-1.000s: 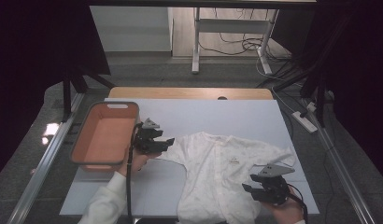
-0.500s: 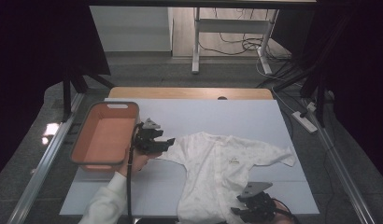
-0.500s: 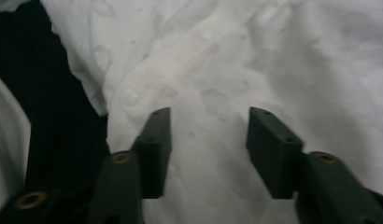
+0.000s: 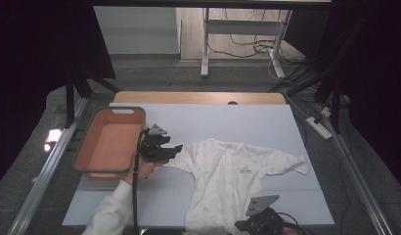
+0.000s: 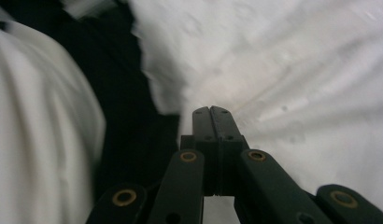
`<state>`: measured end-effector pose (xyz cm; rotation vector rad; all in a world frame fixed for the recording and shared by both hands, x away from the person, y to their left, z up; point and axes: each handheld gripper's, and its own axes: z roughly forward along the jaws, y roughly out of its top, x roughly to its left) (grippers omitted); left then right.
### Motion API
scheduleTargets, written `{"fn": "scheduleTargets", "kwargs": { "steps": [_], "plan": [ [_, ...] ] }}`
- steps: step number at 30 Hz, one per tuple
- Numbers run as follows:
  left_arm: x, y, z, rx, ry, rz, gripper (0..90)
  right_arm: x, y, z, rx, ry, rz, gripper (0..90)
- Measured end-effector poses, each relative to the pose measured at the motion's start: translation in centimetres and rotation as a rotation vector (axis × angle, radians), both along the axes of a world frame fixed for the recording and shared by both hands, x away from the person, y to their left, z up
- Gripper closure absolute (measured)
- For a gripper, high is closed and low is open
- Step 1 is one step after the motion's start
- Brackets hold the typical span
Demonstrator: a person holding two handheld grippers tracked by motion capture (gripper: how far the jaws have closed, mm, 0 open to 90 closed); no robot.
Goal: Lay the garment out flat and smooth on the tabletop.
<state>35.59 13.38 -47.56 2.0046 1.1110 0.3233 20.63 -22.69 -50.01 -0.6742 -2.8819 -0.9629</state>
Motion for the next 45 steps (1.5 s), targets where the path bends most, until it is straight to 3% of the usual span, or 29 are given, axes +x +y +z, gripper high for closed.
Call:
{"fn": "scheduleTargets", "kwargs": {
  "steps": [3, 4, 6, 9, 12, 17, 22, 30, 34, 45],
  "plan": [
    [0.0, 0.0, 0.0, 0.0, 0.001, -0.001, 37.0, -0.3, 0.4, 0.1, 0.0, -0.019, 0.006, 88.7],
    [0.0, 0.0, 0.0, 0.001, 0.001, -0.002, 37.0, -0.2, 0.3, 0.1, 0.004, -0.035, -0.004, 81.8],
    [0.0, 0.0, 0.0, 0.001, 0.002, -0.002, 37.0, 0.3, -0.4, 0.5, 0.025, -0.071, -0.057, 63.8],
    [0.0, -0.1, 0.0, 0.0, 0.001, -0.003, 37.0, 1.4, -2.3, 1.2, 0.067, -0.129, -0.178, 55.5],
    [0.1, -0.1, -0.1, 0.0, 0.003, -0.003, 37.0, 2.9, -4.7, 1.3, 0.067, -0.192, -0.32, 54.3],
    [0.0, -0.2, -0.1, 0.001, 0.002, -0.004, 37.0, 5.7, -7.7, 1.0, 0.039, -0.249, -0.473, 51.6],
    [0.1, -0.2, -0.1, 0.0, 0.005, -0.002, 37.0, 8.0, -10.4, 0.7, 0.014, -0.271, -0.603, 51.3],
    [0.1, -0.2, -0.1, 0.0, 0.004, -0.003, 37.0, 9.7, -15.7, 0.5, -0.028, -0.281, -0.801, 51.3],
    [0.2, -0.3, -0.1, 0.004, 0.002, -0.005, 37.0, 10.4, -17.0, 0.4, -0.027, -0.26, -0.853, 51.3],
    [0.2, -0.3, -0.2, 0.004, 0.006, -0.005, 37.0, 13.5, -17.4, -0.5, -0.099, -0.251, -0.895, 52.6]
  ]
}}
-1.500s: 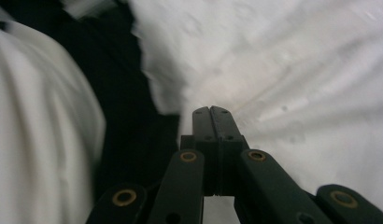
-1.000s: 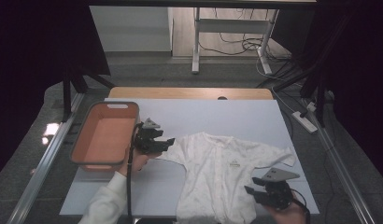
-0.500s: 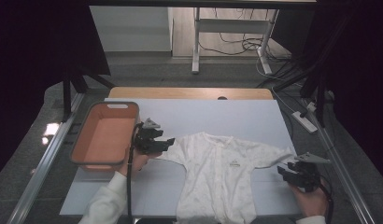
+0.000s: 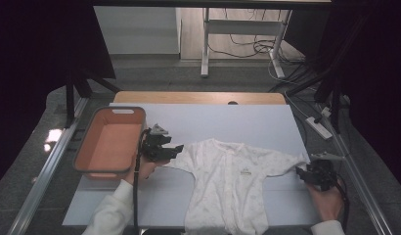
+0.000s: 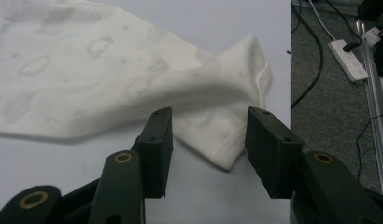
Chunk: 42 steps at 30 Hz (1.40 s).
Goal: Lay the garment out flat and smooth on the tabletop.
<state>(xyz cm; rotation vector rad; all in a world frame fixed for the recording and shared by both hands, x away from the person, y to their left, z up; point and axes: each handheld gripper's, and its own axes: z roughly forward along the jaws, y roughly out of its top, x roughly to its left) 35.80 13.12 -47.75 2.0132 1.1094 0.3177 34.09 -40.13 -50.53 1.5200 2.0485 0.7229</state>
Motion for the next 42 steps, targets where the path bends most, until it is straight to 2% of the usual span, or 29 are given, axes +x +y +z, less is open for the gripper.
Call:
{"fn": "scheduleTargets", "kwargs": {
  "steps": [3, 6, 9, 12, 17, 21, 27, 29, 30, 32, 36, 39, 42],
  "plan": [
    [0.0, 0.0, 0.0, 0.0, -0.002, 0.0, 37.0, 0.5, -0.2, -0.2, 0.012, 0.003, -0.006, 55.2],
    [0.0, 0.0, 0.0, -0.001, 0.0, 0.002, 37.0, 0.5, -0.3, -0.1, 0.007, 0.003, -0.003, 62.2],
    [0.0, 0.0, 0.0, 0.003, -0.002, 0.0, 37.0, 0.4, -0.7, 0.0, 0.019, 0.013, 0.009, 74.9],
    [-0.1, -0.1, 0.1, 0.003, -0.004, -0.001, 37.0, 0.3, -0.8, 0.1, 0.02, 0.023, 0.015, 83.3],
    [0.0, 0.1, 0.1, 0.0, -0.005, 0.002, 37.0, -0.1, -0.7, 0.5, 0.01, 0.031, 0.03, 85.6],
    [-0.1, 0.3, 0.1, -0.002, -0.006, 0.004, 37.0, -1.7, -0.7, 1.5, -0.015, 0.014, 0.034, 85.7],
    [-0.1, 0.1, 0.3, -0.003, -0.011, 0.002, 37.0, -3.5, -0.6, 2.0, -0.038, 0.014, 0.026, 84.7],
    [-0.1, 0.1, 0.3, -0.003, -0.012, 0.0, 37.0, -3.5, -0.6, 1.9, -0.042, 0.009, 0.026, 80.4],
    [-0.1, 0.0, 0.3, -0.002, -0.012, -0.004, 37.0, -3.6, -0.5, 1.9, -0.043, -0.002, 0.024, 75.2],
    [0.0, 0.0, 0.3, 0.0, -0.01, -0.004, 37.0, -3.6, -0.4, 2.1, -0.021, -0.022, 0.038, 68.4],
    [-0.1, 0.0, 0.3, -0.001, -0.013, -0.001, 37.0, -3.6, 0.1, 2.5, 0.058, -0.063, 0.08, 56.4],
    [-0.1, 0.0, 0.3, 0.0, -0.013, -0.005, 37.0, -3.7, 1.0, 2.9, 0.098, -0.093, 0.136, 53.0],
    [-0.1, -0.1, 0.3, 0.001, -0.014, -0.007, 37.0, -3.7, 1.9, 3.1, 0.118, -0.11, 0.184, 52.6]
  ]
}}
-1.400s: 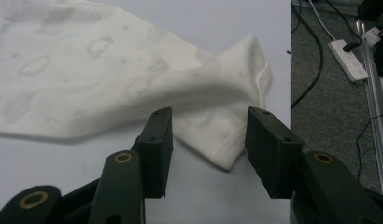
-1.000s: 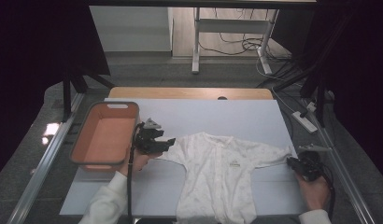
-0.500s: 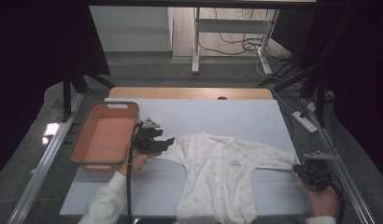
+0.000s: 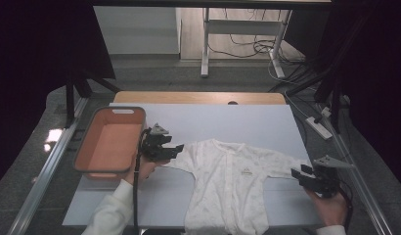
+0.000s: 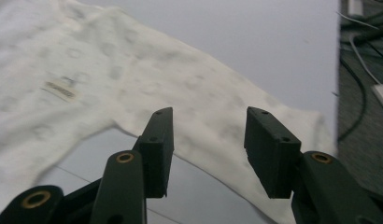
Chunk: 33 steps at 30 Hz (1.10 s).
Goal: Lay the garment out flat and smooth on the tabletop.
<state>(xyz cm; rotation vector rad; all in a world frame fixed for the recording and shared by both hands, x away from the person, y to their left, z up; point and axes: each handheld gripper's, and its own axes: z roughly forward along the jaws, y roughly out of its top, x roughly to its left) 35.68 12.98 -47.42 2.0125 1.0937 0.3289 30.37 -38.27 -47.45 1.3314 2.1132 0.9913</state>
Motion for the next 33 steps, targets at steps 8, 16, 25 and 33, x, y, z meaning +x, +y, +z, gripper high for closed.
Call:
{"fn": "scheduleTargets", "kwargs": {
  "steps": [8, 16, 25, 33],
  "plan": [
    [0.0, 0.1, 0.0, 0.0, -0.002, 0.001, 36.9, 0.0, 2.2, 0.1, 0.022, -0.013, 0.094, 47.4],
    [-0.2, 0.0, 0.2, 0.0, -0.005, -0.003, 36.4, 0.0, 3.4, -0.3, 0.01, -0.011, 0.161, 40.3],
    [-0.7, 0.3, 0.2, -0.006, 0.014, 0.032, 30.7, -0.1, 4.3, -0.6, 0.031, -0.011, 0.24, 35.2],
    [-1.8, 0.1, 0.7, 0.025, -0.001, 0.066, 25.2, -0.3, 5.8, -0.8, 0.03, -0.03, 0.32, 34.0]
  ]
}}
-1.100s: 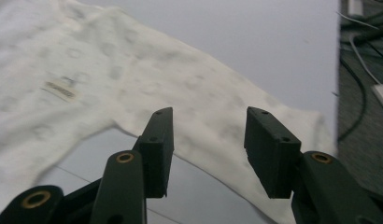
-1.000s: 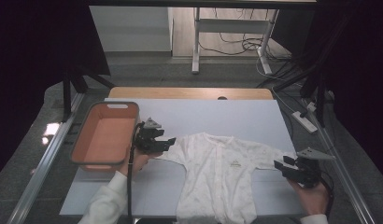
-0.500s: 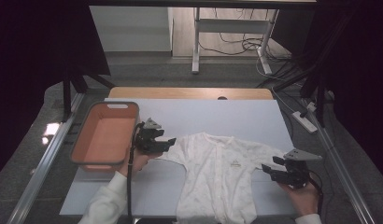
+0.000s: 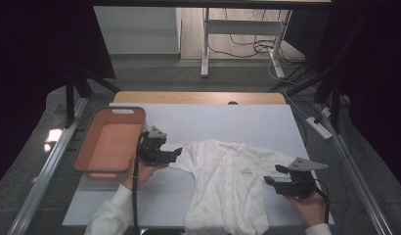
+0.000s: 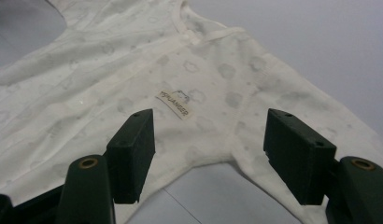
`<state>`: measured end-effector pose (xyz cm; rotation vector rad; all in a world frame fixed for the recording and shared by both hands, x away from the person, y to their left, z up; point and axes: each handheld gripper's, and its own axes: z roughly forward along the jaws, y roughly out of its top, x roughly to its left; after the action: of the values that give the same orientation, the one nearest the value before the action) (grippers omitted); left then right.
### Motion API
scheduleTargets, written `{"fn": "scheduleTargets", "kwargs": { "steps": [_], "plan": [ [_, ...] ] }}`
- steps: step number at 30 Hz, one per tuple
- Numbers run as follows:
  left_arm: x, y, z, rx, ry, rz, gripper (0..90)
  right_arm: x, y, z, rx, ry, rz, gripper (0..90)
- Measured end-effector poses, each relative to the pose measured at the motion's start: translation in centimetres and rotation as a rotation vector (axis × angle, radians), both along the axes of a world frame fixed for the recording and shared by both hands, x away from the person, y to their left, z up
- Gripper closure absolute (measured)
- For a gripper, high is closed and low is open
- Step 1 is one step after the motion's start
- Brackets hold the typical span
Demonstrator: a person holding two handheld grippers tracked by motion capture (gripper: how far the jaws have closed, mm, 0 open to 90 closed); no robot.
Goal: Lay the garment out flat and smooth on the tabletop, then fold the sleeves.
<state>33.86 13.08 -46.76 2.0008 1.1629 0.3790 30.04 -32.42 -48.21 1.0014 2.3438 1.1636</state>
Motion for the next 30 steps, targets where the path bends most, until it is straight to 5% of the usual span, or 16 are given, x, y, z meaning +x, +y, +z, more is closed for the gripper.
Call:
{"fn": "scheduleTargets", "kwargs": {
  "steps": [7, 20, 30],
  "plan": [
    [0.3, -0.3, -0.7, 0.04, 0.027, 0.037, 22.5, 0.0, 1.1, -0.4, -0.025, -0.002, 0.033, 34.0],
    [1.6, -1.9, -2.8, 0.118, 0.097, 0.013, 21.0, -0.1, 0.9, -0.7, -0.041, -0.002, 0.029, 34.0],
    [1.6, -2.1, -4.8, 0.187, 0.189, -0.022, 20.0, -0.2, 1.0, -0.8, -0.049, 0.002, 0.035, 34.1]
  ]
}}
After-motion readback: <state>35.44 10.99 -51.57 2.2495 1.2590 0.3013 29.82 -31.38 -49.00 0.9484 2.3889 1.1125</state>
